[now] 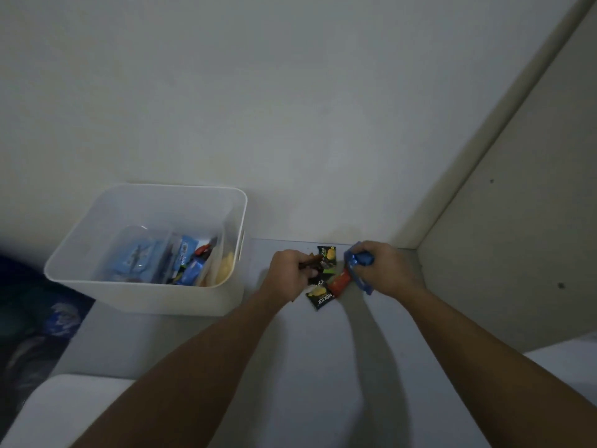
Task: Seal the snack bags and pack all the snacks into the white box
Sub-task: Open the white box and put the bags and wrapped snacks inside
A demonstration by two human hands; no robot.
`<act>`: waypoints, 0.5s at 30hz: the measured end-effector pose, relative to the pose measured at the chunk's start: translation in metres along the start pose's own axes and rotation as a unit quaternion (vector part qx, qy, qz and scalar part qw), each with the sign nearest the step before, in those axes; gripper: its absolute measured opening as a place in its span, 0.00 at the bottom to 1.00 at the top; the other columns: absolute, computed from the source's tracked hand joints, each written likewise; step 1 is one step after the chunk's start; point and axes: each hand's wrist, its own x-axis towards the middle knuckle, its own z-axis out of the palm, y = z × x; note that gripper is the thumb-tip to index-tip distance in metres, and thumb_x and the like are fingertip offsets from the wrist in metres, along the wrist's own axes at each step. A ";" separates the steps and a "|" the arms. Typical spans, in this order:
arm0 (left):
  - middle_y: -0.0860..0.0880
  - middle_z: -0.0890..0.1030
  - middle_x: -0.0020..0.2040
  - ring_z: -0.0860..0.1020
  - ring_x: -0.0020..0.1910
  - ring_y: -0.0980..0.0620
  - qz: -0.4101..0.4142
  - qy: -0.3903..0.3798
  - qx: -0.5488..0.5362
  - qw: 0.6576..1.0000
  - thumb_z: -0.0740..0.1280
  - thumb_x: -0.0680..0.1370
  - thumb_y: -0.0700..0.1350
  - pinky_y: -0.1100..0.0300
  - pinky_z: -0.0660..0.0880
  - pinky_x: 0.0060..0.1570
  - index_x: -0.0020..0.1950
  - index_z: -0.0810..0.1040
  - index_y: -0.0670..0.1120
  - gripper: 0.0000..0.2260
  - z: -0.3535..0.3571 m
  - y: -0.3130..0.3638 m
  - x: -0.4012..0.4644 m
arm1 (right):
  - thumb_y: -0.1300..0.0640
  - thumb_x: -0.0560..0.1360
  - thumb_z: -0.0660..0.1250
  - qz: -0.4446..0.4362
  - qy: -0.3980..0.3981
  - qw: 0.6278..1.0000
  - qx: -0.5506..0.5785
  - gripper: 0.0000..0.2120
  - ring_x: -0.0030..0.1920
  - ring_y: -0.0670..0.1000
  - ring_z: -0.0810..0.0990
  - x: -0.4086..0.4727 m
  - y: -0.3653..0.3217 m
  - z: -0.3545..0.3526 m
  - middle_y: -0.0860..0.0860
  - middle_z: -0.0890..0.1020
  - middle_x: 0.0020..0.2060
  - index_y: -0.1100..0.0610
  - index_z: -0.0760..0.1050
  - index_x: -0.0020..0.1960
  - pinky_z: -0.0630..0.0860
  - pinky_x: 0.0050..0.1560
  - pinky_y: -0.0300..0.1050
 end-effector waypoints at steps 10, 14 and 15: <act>0.45 0.79 0.34 0.76 0.35 0.51 -0.032 0.170 -0.014 0.985 0.73 0.70 0.41 0.62 0.68 0.33 0.39 0.82 0.41 0.04 -0.153 0.007 -0.008 | 0.63 0.67 0.73 -0.075 -0.022 0.988 0.131 0.13 0.44 0.49 0.78 0.030 -0.163 0.007 0.49 0.81 0.45 0.55 0.82 0.51 0.71 0.36 0.34; 0.44 0.82 0.39 0.79 0.39 0.49 -0.097 0.209 -0.024 0.973 0.73 0.71 0.42 0.58 0.74 0.44 0.45 0.84 0.41 0.06 -0.202 -0.021 -0.017 | 0.62 0.67 0.73 -0.093 -0.041 0.984 0.149 0.12 0.46 0.49 0.78 0.040 -0.217 0.042 0.49 0.81 0.46 0.56 0.82 0.50 0.73 0.38 0.36; 0.43 0.83 0.39 0.79 0.40 0.47 -0.110 0.211 -0.021 0.971 0.73 0.70 0.41 0.57 0.75 0.45 0.45 0.84 0.41 0.06 -0.209 -0.029 -0.020 | 0.62 0.68 0.73 -0.093 -0.043 0.985 0.142 0.12 0.47 0.50 0.78 0.041 -0.228 0.053 0.50 0.81 0.47 0.56 0.82 0.51 0.75 0.41 0.39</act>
